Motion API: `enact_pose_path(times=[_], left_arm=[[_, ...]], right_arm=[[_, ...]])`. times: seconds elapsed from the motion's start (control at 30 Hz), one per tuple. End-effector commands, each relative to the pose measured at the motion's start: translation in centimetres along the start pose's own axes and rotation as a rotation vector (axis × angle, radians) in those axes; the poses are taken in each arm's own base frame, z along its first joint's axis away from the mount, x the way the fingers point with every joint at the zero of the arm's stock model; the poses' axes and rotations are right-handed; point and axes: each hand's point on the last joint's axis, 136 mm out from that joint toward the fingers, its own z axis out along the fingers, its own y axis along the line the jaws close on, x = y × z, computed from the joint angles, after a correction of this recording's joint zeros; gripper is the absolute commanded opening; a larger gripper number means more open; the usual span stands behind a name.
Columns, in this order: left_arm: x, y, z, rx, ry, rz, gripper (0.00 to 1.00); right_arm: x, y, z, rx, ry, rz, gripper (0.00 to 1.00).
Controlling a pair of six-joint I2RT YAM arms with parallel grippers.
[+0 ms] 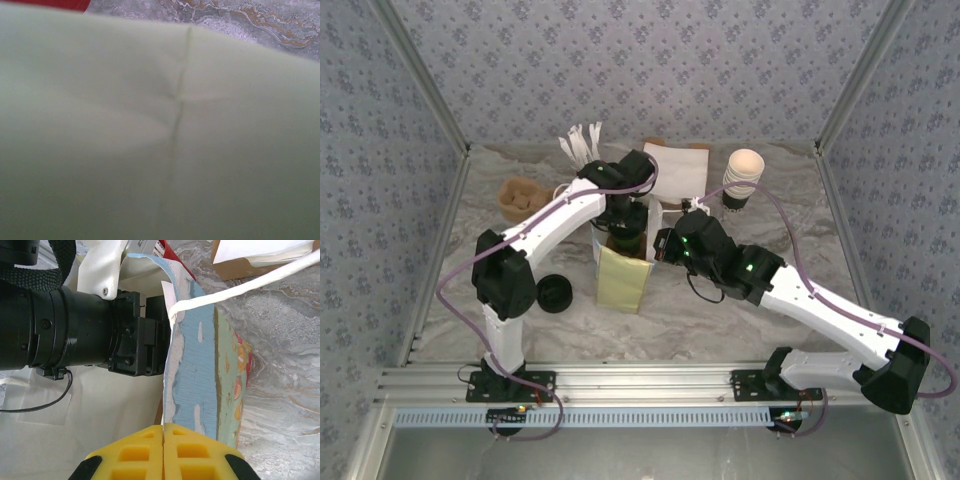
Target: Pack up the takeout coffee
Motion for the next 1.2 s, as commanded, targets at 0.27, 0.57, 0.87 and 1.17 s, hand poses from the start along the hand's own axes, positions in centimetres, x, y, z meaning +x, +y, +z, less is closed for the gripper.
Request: enact_pose_path(times=[0.27, 0.57, 0.87, 1.17], left_arm=[[0.8, 0.2, -1.4, 0.000, 0.034, 0.008, 0.48], [1.4, 0.2, -2.5, -0.018, 0.063, 0.022, 0.48], [1.5, 0.3, -2.2, -0.048, 0.106, 0.023, 0.49], [1.7, 0.3, -0.3, -0.069, 0.160, 0.023, 0.49]], right_arm=[[-0.2, -0.2, 0.0, 0.042, -0.010, -0.043, 0.00], [-0.3, -0.2, -0.1, 0.062, -0.015, -0.079, 0.00], [-0.4, -0.3, -0.2, 0.090, -0.026, -0.143, 0.00], [-0.2, -0.1, -0.4, 0.095, -0.023, -0.180, 0.00]])
